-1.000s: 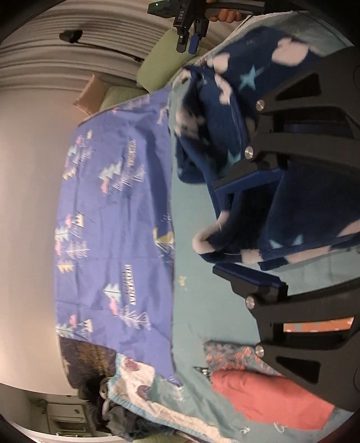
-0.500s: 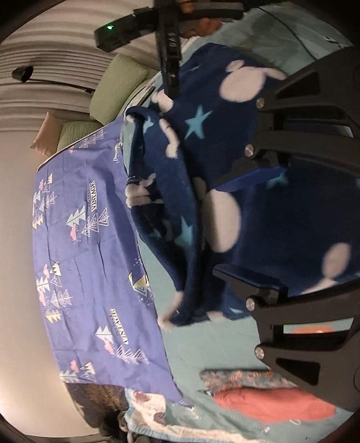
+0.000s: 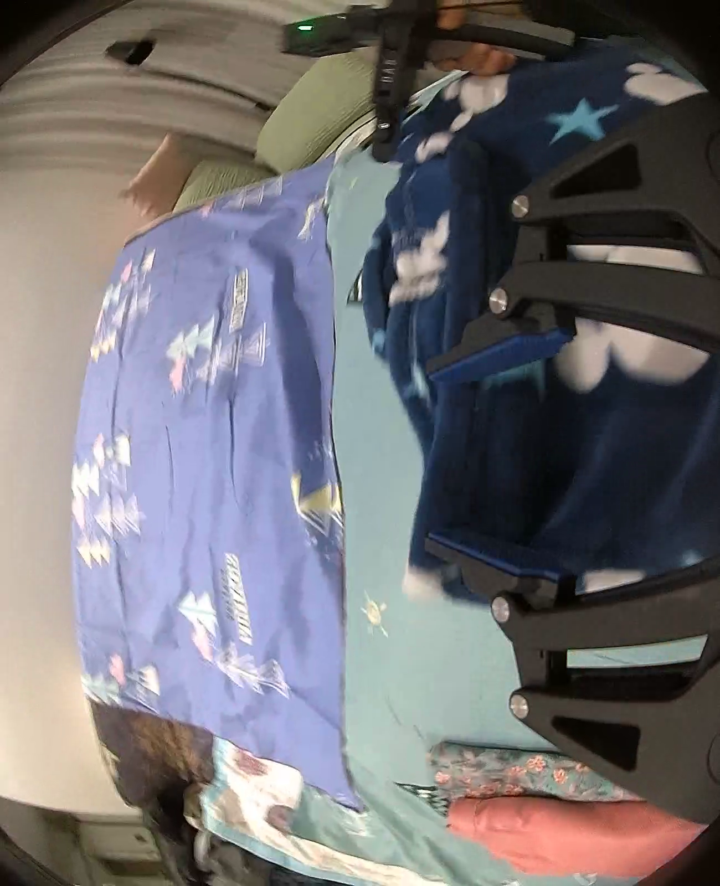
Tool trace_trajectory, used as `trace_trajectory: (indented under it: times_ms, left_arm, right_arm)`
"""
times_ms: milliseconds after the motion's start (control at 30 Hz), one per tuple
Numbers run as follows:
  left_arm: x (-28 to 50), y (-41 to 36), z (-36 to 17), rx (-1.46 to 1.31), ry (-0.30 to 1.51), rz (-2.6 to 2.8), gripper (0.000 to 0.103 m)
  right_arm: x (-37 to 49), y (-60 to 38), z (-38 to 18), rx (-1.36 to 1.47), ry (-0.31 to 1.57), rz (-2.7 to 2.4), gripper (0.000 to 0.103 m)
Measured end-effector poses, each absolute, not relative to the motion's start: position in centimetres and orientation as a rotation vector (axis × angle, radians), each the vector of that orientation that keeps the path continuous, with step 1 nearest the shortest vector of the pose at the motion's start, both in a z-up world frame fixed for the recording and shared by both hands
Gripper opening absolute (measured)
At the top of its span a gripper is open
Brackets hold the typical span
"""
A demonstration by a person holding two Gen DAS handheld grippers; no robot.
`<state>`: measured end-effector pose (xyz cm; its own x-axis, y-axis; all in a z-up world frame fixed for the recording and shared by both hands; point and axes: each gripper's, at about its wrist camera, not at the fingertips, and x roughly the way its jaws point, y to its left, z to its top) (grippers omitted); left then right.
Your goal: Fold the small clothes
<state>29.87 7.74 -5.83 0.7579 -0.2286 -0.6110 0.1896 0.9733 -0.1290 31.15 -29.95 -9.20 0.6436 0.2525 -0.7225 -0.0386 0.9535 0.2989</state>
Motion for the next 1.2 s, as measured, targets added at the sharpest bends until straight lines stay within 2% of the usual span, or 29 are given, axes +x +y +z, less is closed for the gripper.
trace_trajectory:
  times_ms: [100,167,367,500,567,667,767,867,967,1133,1200]
  left_arm:
    - [31.7,8.5,-8.3,-0.077,0.780,-0.186,0.056]
    - [32.1,9.4,-9.3,-0.127,0.822,-0.177,0.056]
    - [29.5,10.6,-6.6,-0.160,0.691,-0.163,0.056]
    - [28.6,9.8,-5.6,-0.109,0.659,-0.194,0.056]
    - [29.5,8.6,-6.6,-0.007,0.711,-0.134,0.062]
    - [31.6,7.4,-9.9,0.182,0.859,0.060,0.062]
    - [31.2,9.2,-9.4,0.106,0.848,0.101,0.062]
    - [28.7,11.1,-7.7,0.025,0.828,0.036,0.062]
    - [23.9,12.3,-6.4,-0.050,0.832,-0.073,0.062]
    - [13.9,12.8,-6.6,-0.163,0.869,-0.244,0.062]
    - [10.4,13.3,-7.3,-0.238,0.879,-0.270,0.065]
  right_arm:
    - [32.3,-31.4,-11.9,0.356,0.916,0.158,0.038]
    - [31.8,-32.3,-11.7,0.405,0.883,0.169,0.038]
    - [27.9,-32.2,-7.4,0.317,0.746,0.206,0.039]
    - [27.7,-29.2,-7.2,0.245,0.860,0.360,0.044]
    - [28.9,-28.1,-8.5,0.214,0.933,0.361,0.044]
    - [31.3,-28.0,-11.8,0.106,0.986,0.096,0.038]
    - [30.0,-29.5,-10.7,0.169,0.931,0.069,0.036]
    - [26.0,-31.7,-8.3,0.203,0.886,0.077,0.040]
    - [21.1,-34.9,-6.9,0.268,0.907,0.163,0.054]
    - [12.0,-40.2,-7.9,0.419,0.944,0.175,0.057]
    - [8.6,-40.9,-8.9,0.460,0.957,0.184,0.061]
